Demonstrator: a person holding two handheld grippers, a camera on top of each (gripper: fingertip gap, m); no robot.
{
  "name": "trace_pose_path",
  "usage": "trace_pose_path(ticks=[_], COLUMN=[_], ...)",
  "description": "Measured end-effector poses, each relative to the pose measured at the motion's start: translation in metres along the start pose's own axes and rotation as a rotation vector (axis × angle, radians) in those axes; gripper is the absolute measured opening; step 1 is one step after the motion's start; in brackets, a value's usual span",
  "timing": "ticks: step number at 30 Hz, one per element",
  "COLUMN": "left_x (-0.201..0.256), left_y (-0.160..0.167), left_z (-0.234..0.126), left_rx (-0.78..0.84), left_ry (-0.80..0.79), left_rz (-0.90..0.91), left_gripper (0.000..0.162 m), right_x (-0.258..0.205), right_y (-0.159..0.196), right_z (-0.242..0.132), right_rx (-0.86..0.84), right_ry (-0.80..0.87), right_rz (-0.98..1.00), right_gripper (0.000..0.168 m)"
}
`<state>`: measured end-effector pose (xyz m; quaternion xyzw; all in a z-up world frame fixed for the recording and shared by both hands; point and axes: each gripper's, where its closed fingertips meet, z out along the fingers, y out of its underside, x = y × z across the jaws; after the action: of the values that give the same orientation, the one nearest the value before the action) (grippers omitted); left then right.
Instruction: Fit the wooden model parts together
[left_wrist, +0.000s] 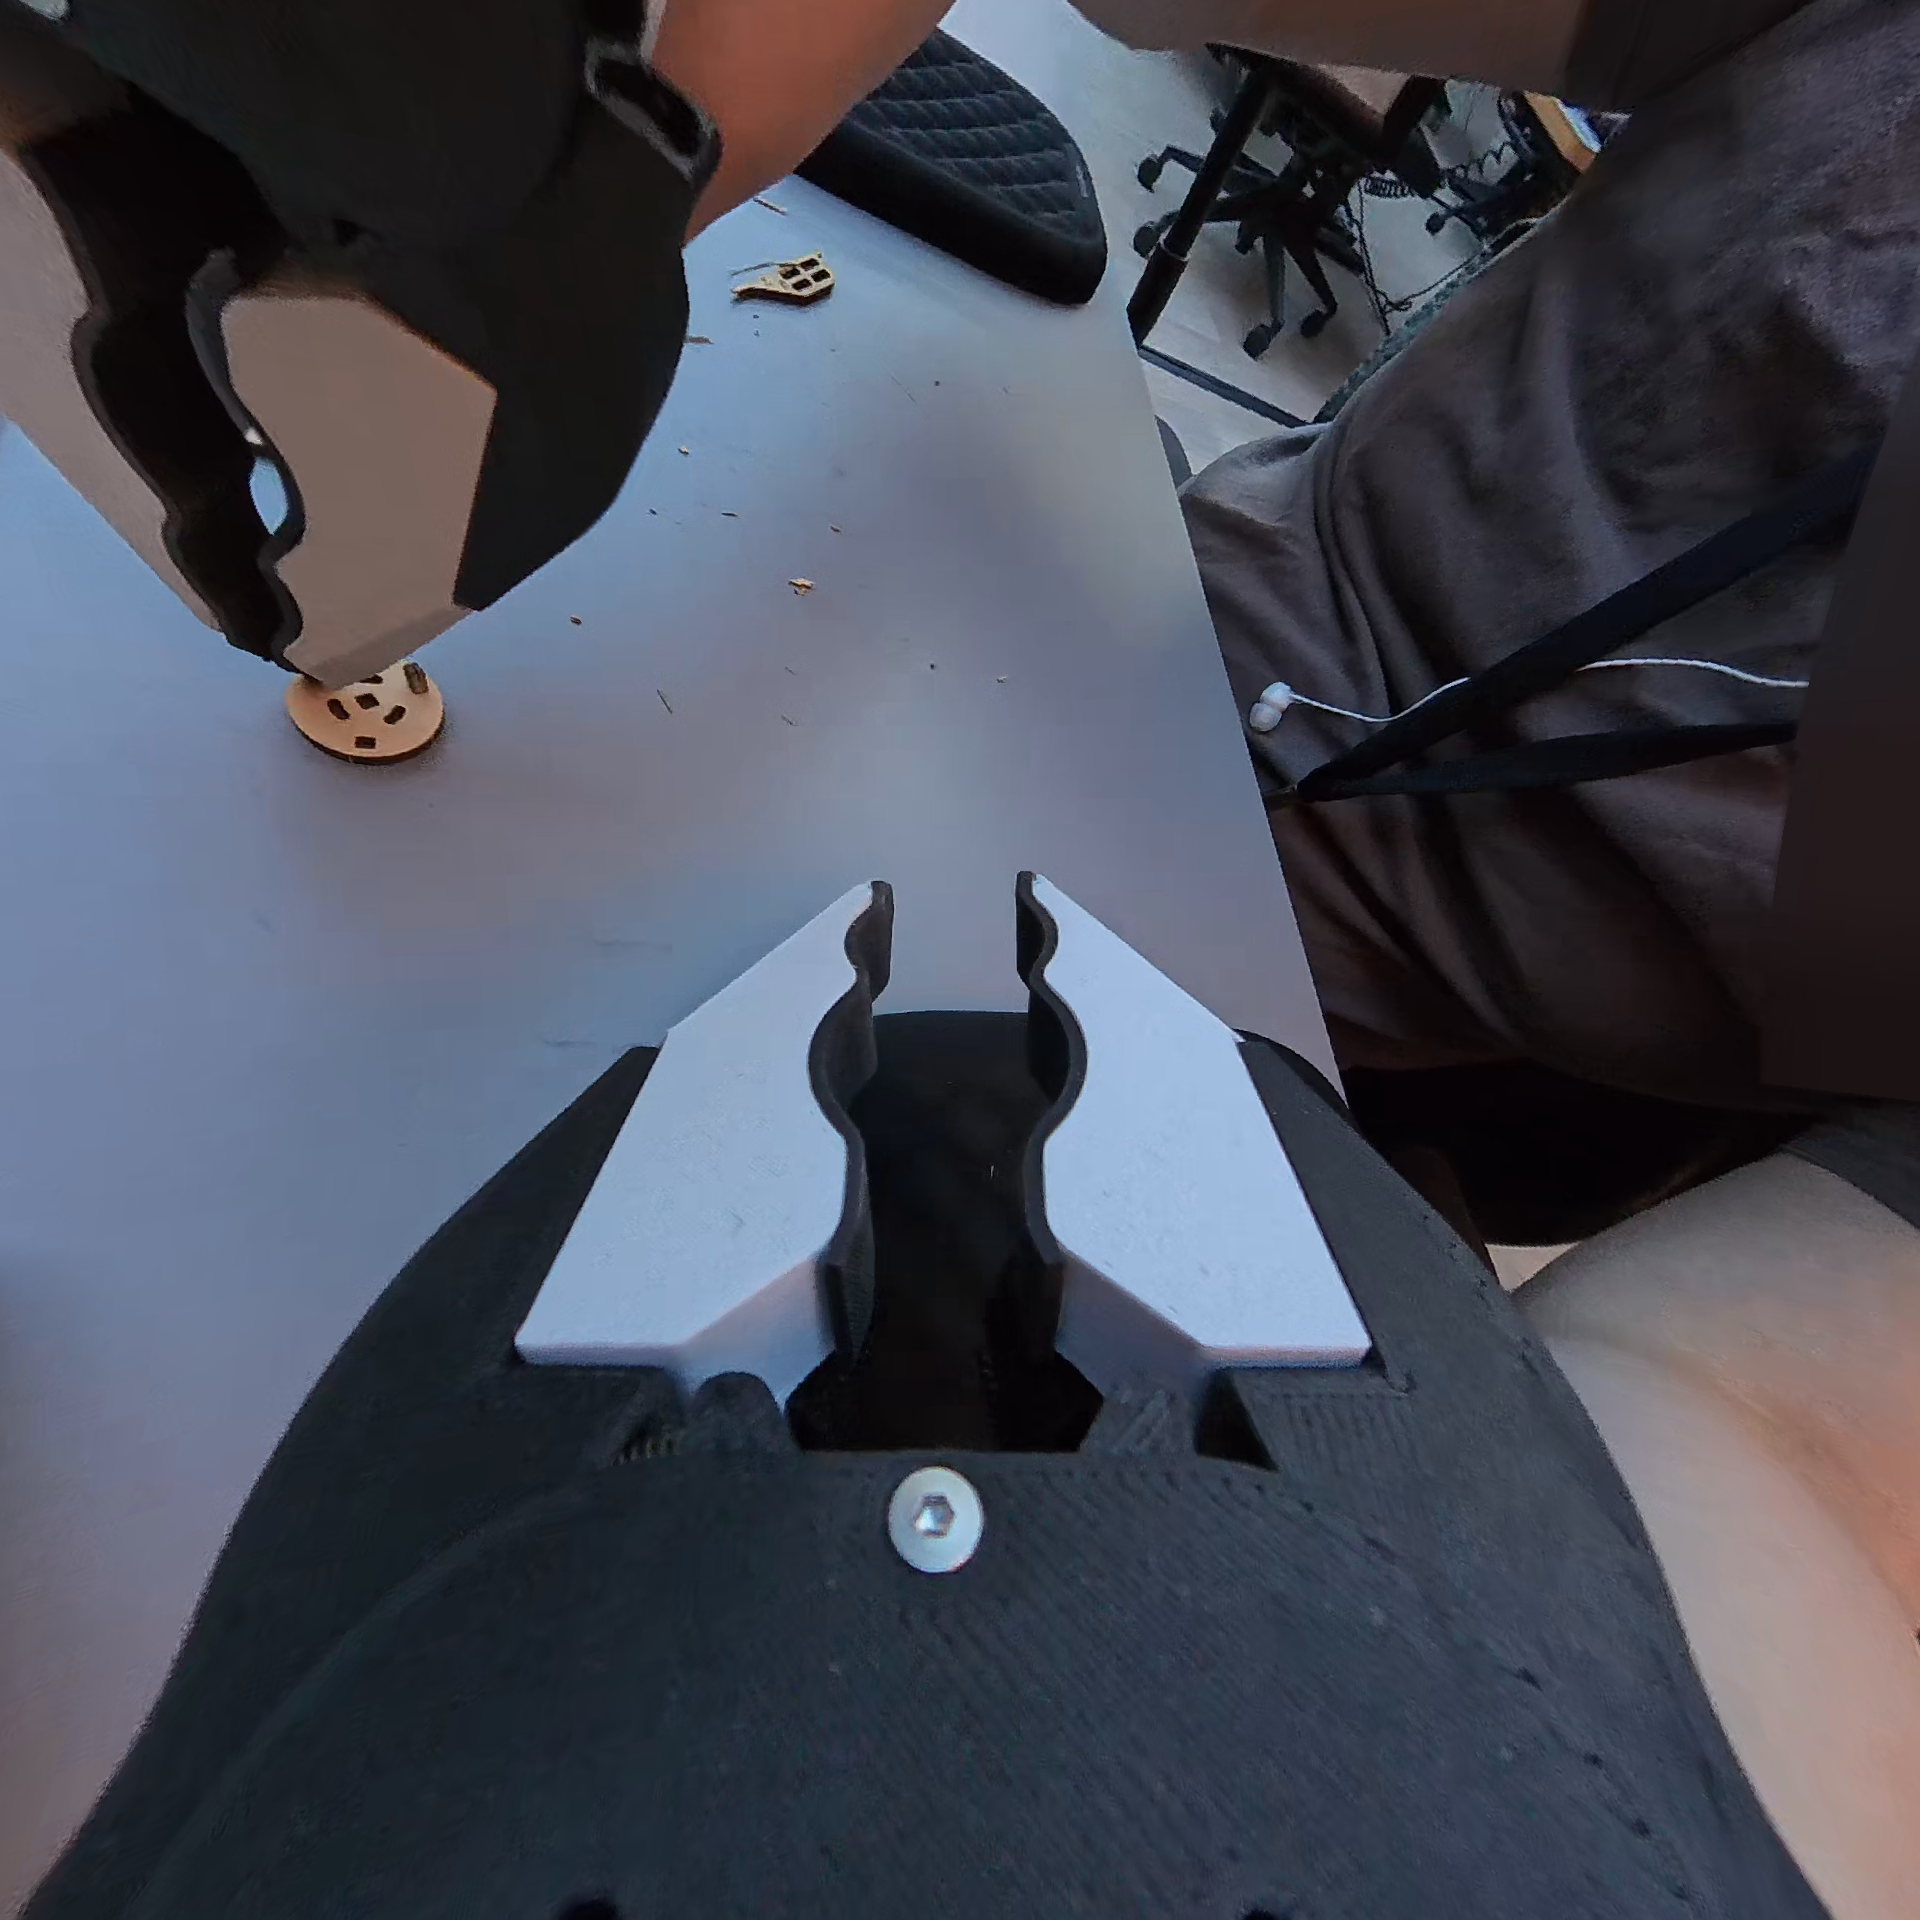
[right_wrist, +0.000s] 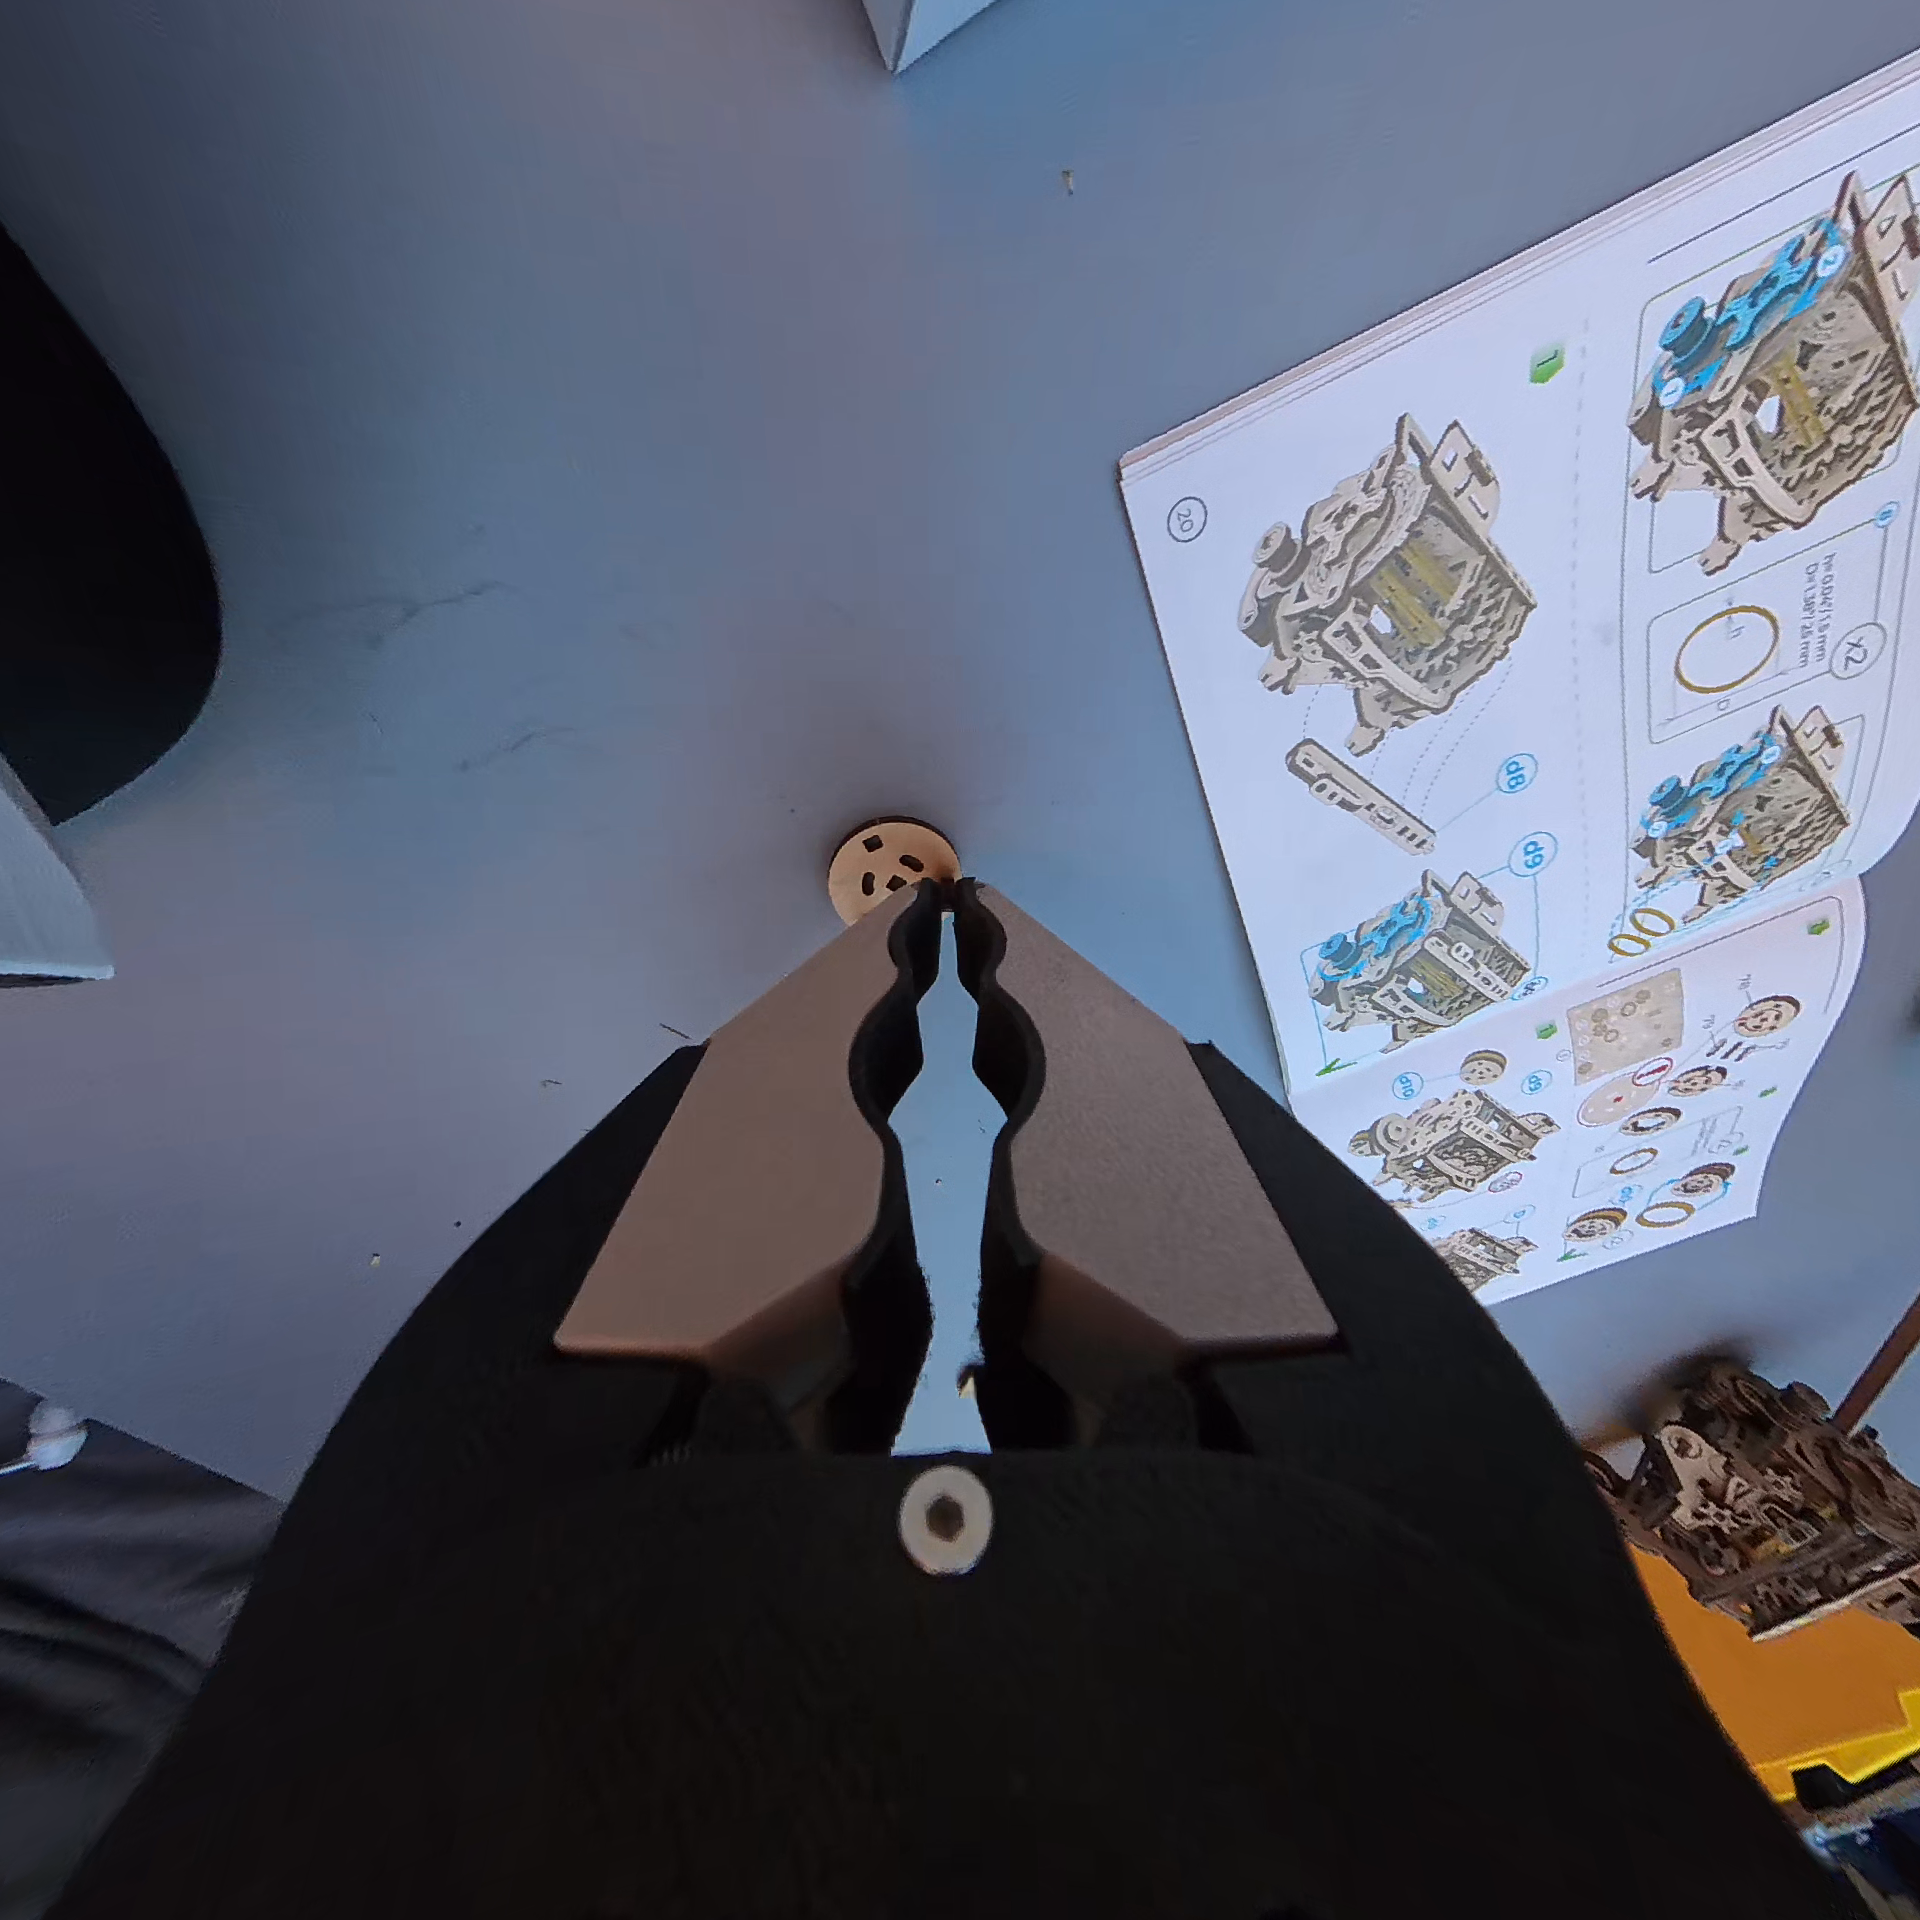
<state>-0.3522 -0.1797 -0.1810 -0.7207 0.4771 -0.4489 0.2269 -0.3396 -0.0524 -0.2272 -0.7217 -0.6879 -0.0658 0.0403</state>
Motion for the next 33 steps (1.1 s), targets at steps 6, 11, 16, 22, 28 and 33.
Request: trace_pose_path(ticks=[6, 11, 16, 22, 28, 33], left_x=[-0.003, -0.006, -0.009, -0.012, -0.013, -0.014], left_y=[-0.001, 0.0, 0.001, 0.006, 0.004, 0.004], left_z=[-0.001, -0.001, 0.0, 0.002, 0.0, 0.0], left_rx=[0.018, 0.015, 0.011, -0.008, 0.003, 0.002], left_ry=[0.004, -0.008, -0.014, -0.013, -0.016, -0.024], left_rz=[-0.02, -0.025, -0.038, -0.06, -0.063, -0.059], left_gripper=[0.023, 0.023, 0.023, 0.024, 0.024, 0.024], right_x=[0.0, 0.0, -0.001, 0.0, 0.002, 0.004], right_y=[-0.001, -0.001, -0.001, -0.004, -0.003, -0.006], right_z=[0.0, 0.0, 0.0, 0.002, -0.001, -0.011], right_rx=[0.003, 0.031, 0.061, 0.108, 0.122, 0.182], right_ry=[0.023, 0.031, -0.017, -0.03, -0.022, -0.058], right_rz=[-0.018, -0.006, 0.022, 0.012, -0.011, -0.011], right_gripper=[0.001, 0.001, 0.002, 0.004, 0.001, 0.0])
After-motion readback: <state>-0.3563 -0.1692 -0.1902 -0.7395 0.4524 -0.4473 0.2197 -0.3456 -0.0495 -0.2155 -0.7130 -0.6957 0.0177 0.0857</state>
